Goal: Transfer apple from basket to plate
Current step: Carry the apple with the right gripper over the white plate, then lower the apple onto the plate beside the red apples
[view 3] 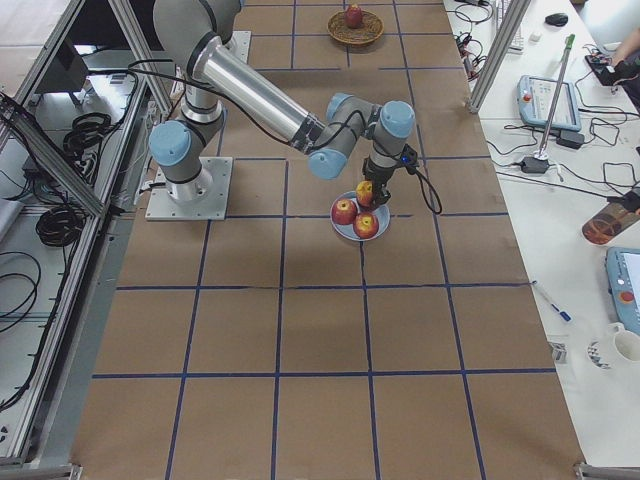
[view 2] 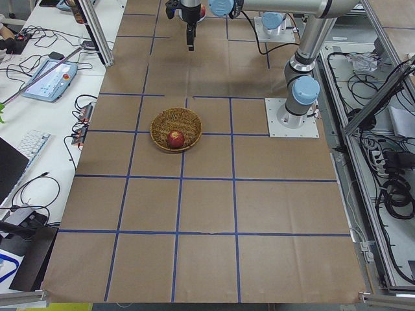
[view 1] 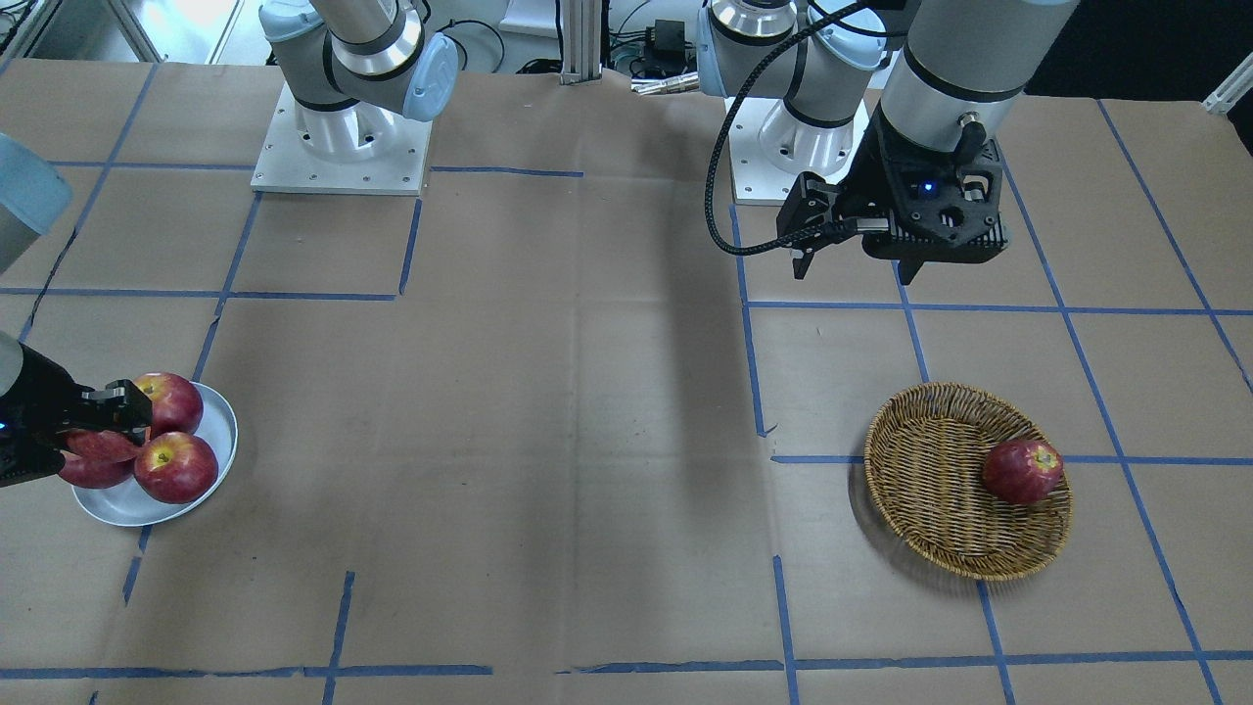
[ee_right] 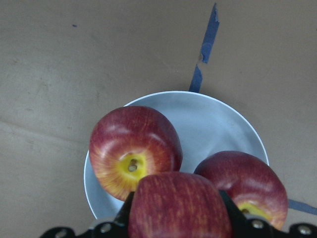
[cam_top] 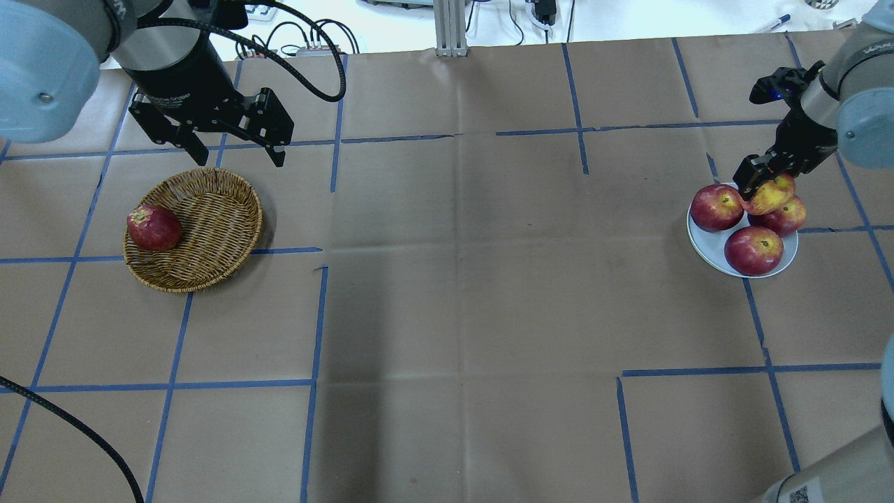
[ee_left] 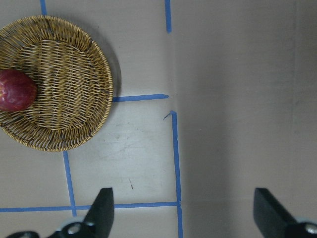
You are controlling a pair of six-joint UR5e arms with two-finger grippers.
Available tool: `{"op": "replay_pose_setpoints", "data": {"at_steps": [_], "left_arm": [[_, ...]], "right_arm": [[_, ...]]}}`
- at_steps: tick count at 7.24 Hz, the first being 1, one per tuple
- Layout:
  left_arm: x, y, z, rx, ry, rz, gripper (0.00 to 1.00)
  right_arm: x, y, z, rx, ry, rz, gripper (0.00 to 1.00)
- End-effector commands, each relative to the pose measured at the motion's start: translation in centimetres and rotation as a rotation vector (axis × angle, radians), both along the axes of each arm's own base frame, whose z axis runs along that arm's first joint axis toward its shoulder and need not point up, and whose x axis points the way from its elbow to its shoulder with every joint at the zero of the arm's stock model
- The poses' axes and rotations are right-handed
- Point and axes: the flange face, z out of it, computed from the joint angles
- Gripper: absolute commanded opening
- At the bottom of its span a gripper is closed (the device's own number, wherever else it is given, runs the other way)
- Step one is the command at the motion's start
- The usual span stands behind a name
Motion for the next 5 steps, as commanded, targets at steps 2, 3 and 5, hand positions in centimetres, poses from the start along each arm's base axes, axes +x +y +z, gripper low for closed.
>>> {"op": "replay_pose_setpoints", "data": {"at_steps": [2,3,5], "left_arm": [[0.0,-0.1,-0.1,0.002,0.001,0.000,0.99],[0.0,-0.1,-0.1,0.002,0.001,0.000,0.99],[0.0,-0.1,-0.1,0.002,0.001,0.000,0.99]], "right_arm": [[-0.7,0.2,-0.8,0.030,0.018,-0.006,0.43],[-0.9,0.4,-1.0,0.050,0.033,-0.006,0.43],[-0.6,1.2,-2.0,0.072,0.030,-0.003,0.43]]}}
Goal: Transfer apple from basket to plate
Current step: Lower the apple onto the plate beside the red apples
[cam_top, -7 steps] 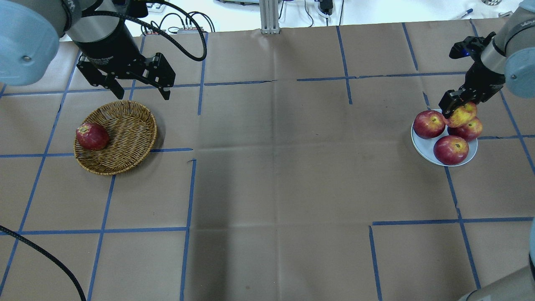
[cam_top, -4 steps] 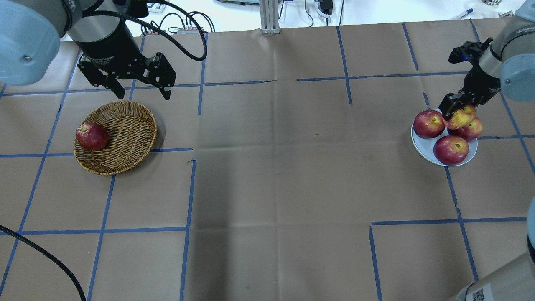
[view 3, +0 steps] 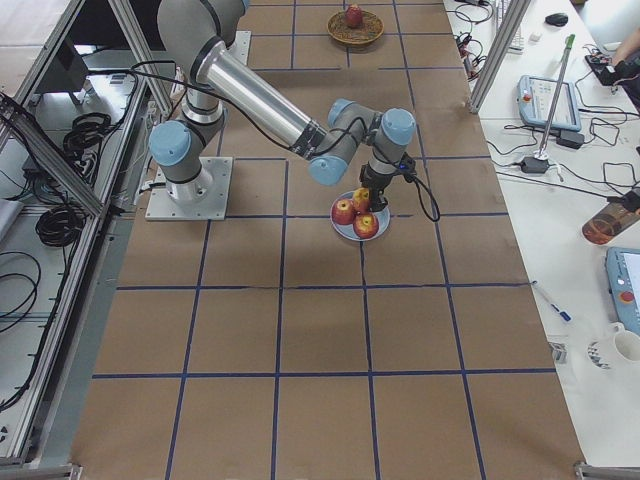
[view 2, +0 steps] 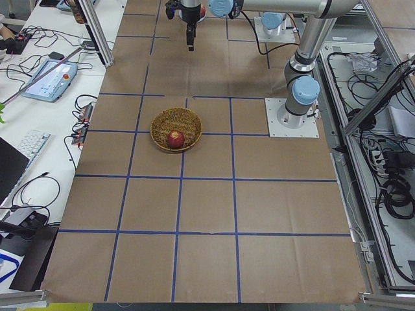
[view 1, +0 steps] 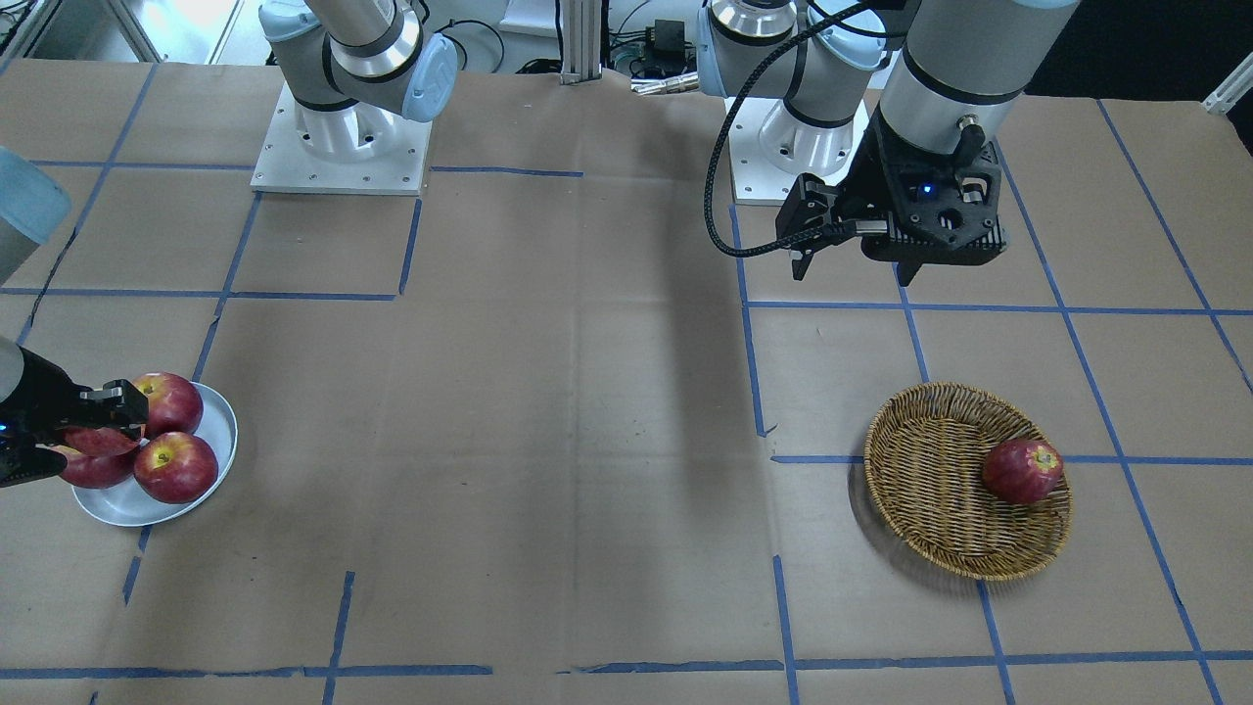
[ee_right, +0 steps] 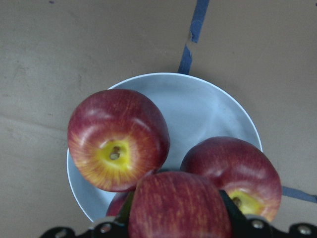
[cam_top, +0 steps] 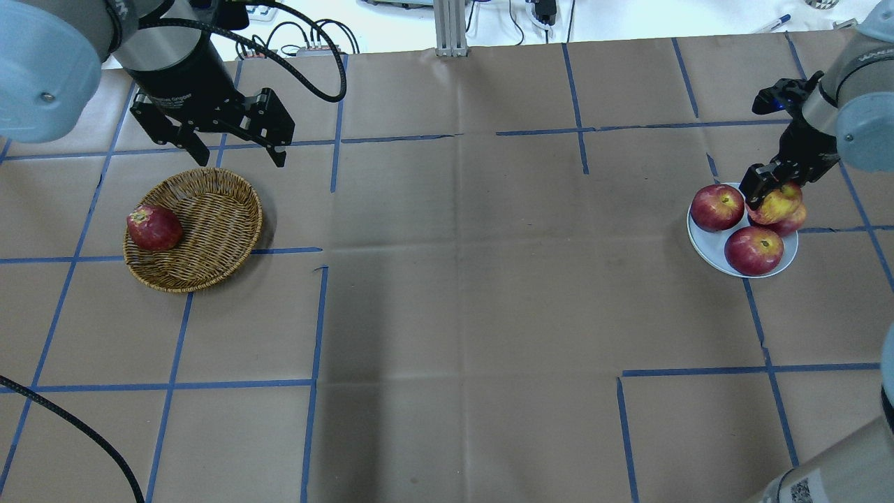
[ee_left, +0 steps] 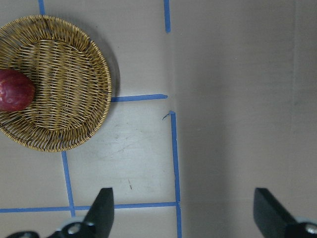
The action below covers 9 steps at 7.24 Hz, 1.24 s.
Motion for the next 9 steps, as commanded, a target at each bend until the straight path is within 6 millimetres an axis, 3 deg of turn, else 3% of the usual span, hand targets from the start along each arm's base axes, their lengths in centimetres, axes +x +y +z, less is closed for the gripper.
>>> {"op": "replay_pose_setpoints", "data": {"at_steps": [1,5,6,8,9], "left_arm": [[0.0,0.0,0.0,0.001,0.000,0.000,0.99],[0.1,0.8,-0.9,0.018,-0.003,0.000,0.99],[0.1,0.9,-0.9,0.016,-0.003,0.000,0.99],[0.1,1.2,-1.1,0.022,-0.003,0.000,0.99],[0.1,1.2,-1.1,0.021,-0.002,0.001,0.99]], "right_arm": [[0.3,0.9,-0.9,0.018,-0.001,0.002,0.48],[0.4,0.5,0.2,-0.014,0.000,0.002,1.00],[0.3,0.0,1.4,-0.033,0.014,-0.002,1.00],[0.9,-1.1,6.1,-0.090,0.031,0.003,1.00],[3.3,-1.1,8.8,-0.095,0.035,-0.027,1.00]]}}
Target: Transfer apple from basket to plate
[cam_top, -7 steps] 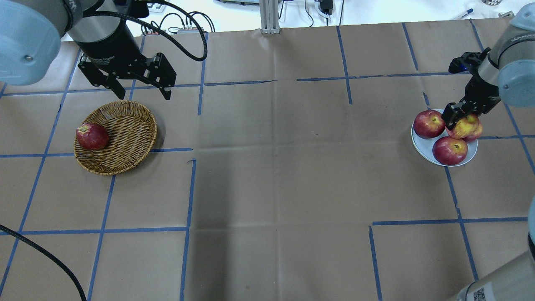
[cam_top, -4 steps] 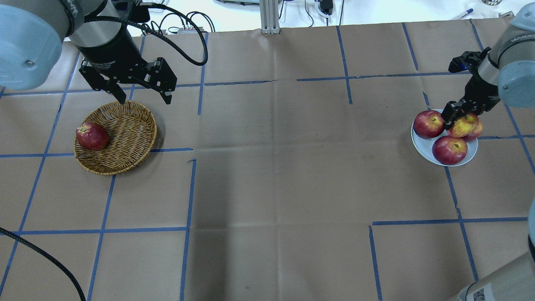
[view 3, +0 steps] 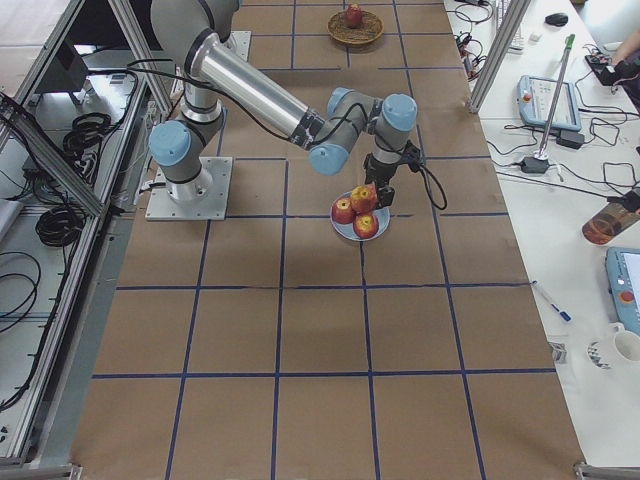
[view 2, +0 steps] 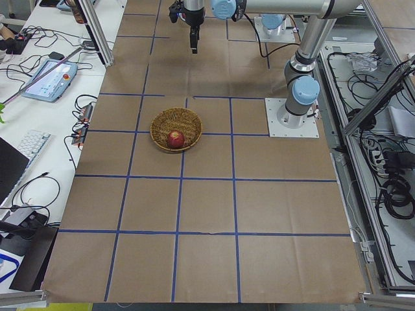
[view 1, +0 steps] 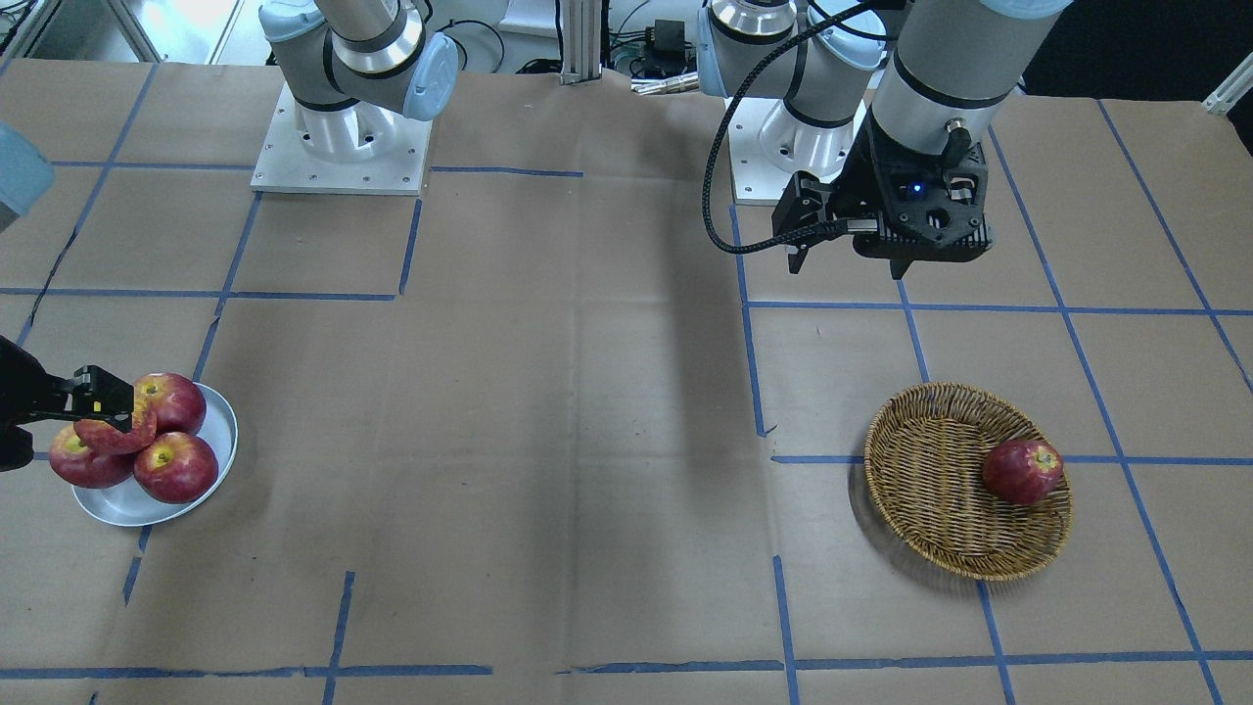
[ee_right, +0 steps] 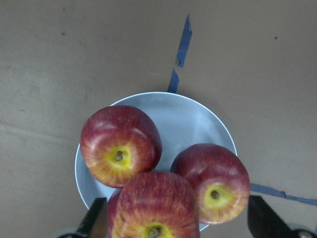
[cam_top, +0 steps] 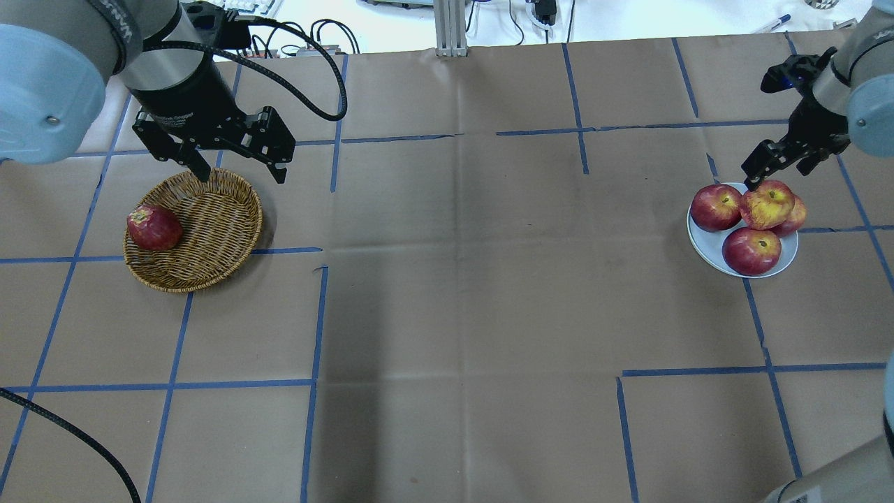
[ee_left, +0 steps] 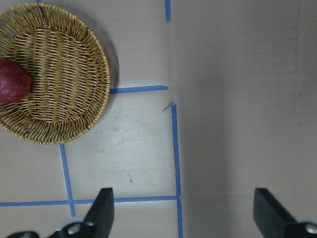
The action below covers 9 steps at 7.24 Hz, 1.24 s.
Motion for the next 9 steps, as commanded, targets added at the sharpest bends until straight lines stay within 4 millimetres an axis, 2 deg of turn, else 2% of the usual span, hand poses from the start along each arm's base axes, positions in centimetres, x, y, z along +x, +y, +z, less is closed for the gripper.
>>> {"op": "replay_pose_setpoints", "data": {"at_steps": [1,2,4,5,6,7,9], "left_arm": [[0.0,0.0,-0.1,0.001,0.001,0.001,0.99],[0.0,0.0,0.0,-0.001,0.000,0.001,0.99],[0.0,0.0,0.0,-0.001,0.000,0.001,0.99],[0.0,0.0,0.0,-0.001,-0.002,0.000,0.99],[0.0,0.0,0.0,-0.001,0.000,0.000,0.99],[0.0,0.1,-0.1,0.002,-0.002,0.000,0.99],[0.0,0.0,0.0,-0.001,0.001,0.000,0.99]], "right_arm": [[5.6,0.7,6.4,-0.003,0.002,-0.063,1.00],[9.7,1.9,9.0,0.001,0.002,-0.099,1.00],[16.3,4.3,12.0,-0.009,0.006,-0.128,1.00],[20.3,5.3,12.6,-0.014,-0.004,-0.154,1.00],[23.1,6.0,12.8,-0.015,-0.023,-0.188,1.00],[24.5,6.4,12.9,-0.015,-0.020,-0.187,1.00],[24.7,6.6,13.1,-0.010,-0.011,-0.184,1.00]]}}
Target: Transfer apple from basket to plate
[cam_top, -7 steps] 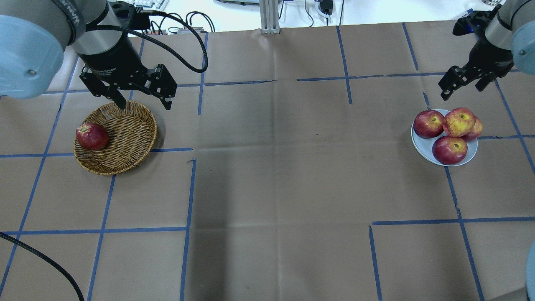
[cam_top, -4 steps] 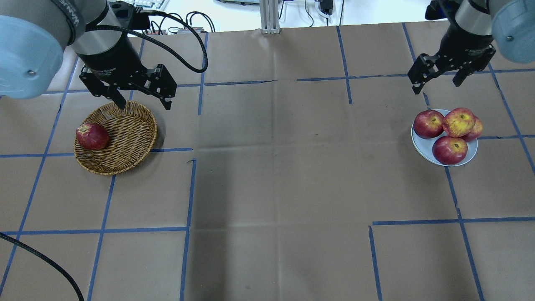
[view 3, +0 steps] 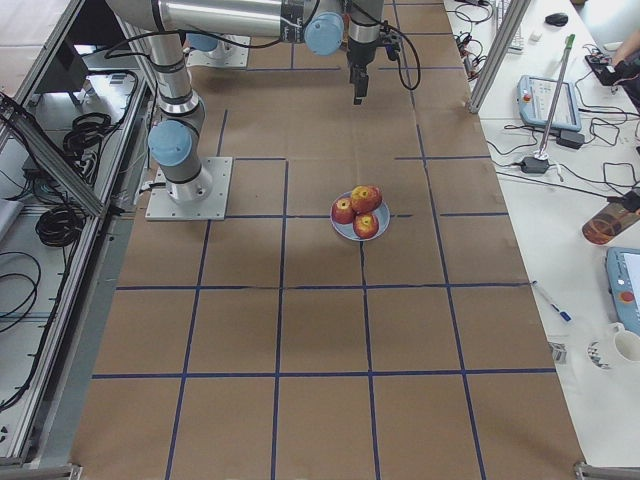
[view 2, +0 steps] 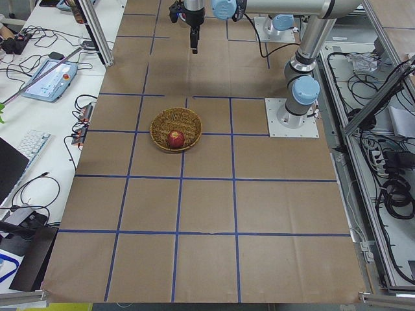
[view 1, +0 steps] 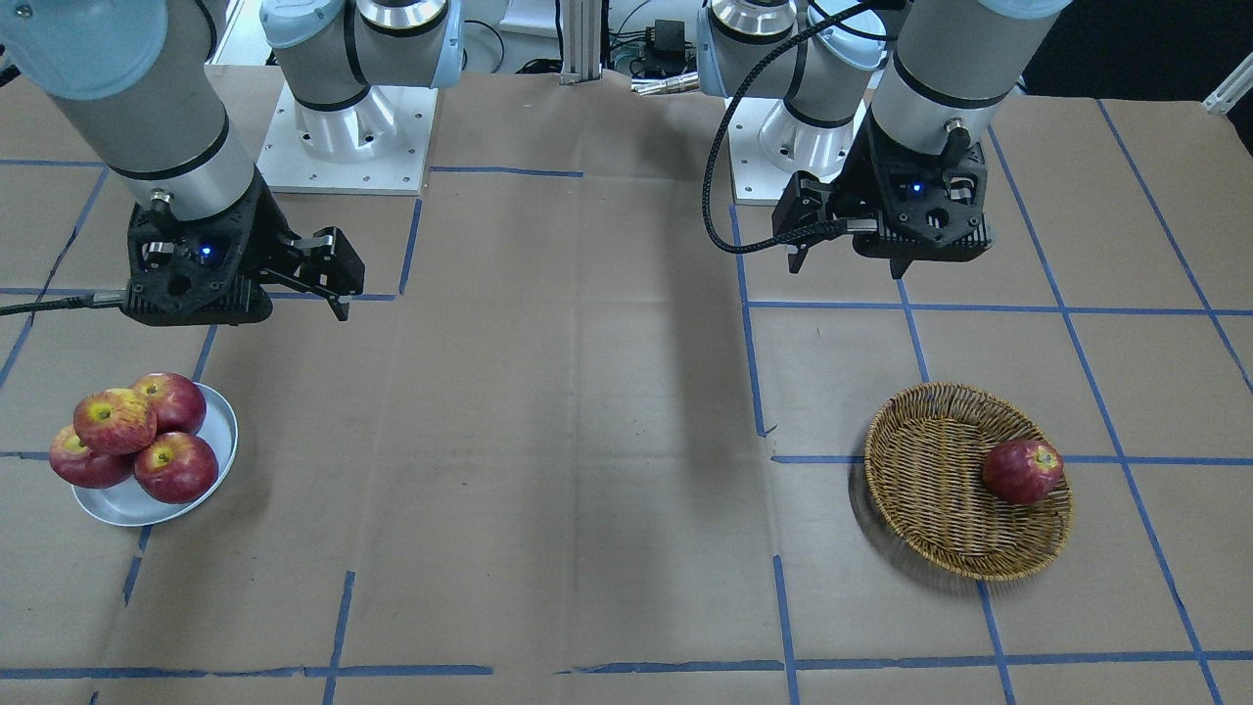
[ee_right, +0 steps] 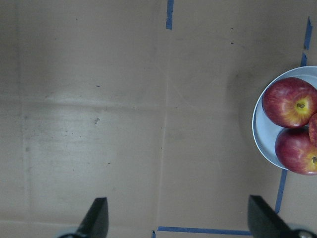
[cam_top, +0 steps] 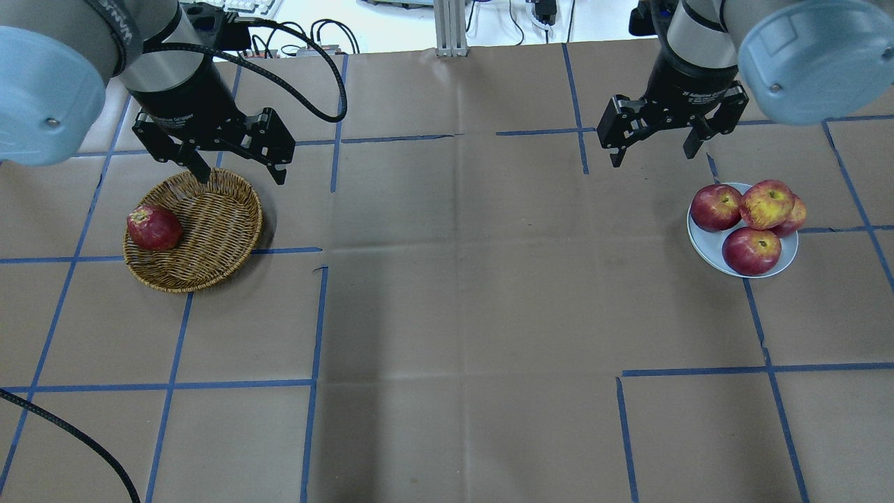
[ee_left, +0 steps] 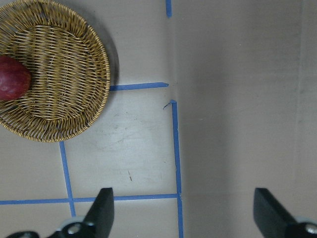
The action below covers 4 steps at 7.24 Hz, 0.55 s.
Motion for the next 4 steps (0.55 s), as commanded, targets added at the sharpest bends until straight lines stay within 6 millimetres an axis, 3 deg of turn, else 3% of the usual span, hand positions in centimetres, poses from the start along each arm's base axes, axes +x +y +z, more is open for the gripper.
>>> {"op": "replay_pose_setpoints", "data": {"at_steps": [1,2,4], "left_arm": [[0.0,0.0,0.0,0.000,0.000,0.000,0.99],[0.0,0.0,0.0,0.000,0.000,0.000,0.99],[0.0,-0.1,0.0,-0.003,0.003,0.000,0.99]], "right_arm": [[0.3,0.0,0.6,-0.005,0.004,-0.001,1.00],[0.3,-0.2,1.6,-0.004,0.002,-0.001,1.00],[0.3,-0.5,1.7,0.006,0.004,-0.001,1.00]]}}
